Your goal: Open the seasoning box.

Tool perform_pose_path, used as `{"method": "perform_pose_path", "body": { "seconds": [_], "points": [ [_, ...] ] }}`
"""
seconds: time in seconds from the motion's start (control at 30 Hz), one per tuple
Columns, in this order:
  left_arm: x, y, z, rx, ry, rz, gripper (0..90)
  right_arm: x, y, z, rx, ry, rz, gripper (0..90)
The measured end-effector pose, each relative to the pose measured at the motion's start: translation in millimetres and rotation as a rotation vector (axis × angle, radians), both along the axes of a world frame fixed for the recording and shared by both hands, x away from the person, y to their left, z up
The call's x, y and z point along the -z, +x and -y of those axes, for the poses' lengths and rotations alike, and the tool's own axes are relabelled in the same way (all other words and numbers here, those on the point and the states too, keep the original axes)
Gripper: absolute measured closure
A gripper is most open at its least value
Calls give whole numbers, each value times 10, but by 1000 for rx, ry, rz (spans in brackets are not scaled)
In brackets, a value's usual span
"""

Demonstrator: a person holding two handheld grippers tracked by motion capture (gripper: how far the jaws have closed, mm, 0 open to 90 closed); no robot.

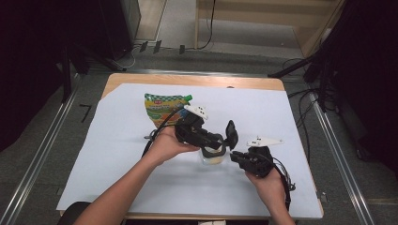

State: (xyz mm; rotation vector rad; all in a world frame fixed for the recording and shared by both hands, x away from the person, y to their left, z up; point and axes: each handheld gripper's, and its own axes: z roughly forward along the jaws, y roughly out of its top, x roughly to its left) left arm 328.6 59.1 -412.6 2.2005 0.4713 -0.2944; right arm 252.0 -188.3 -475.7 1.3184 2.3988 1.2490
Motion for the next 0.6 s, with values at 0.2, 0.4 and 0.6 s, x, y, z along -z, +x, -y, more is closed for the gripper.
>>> {"method": "perform_pose_path", "body": {
  "seconds": [0.2,0.4,0.6],
  "points": [
    [-9,-36,-137,-7,25,32,692,-55,-160,-128,-68,26,11,657],
    [-26,25,-300,-44,10,-23,569,-86,-242,-276,-135,53,17,608],
    [-109,24,-486,-81,-4,6,491,-93,-259,-404,-192,81,11,556]
  ]
}}
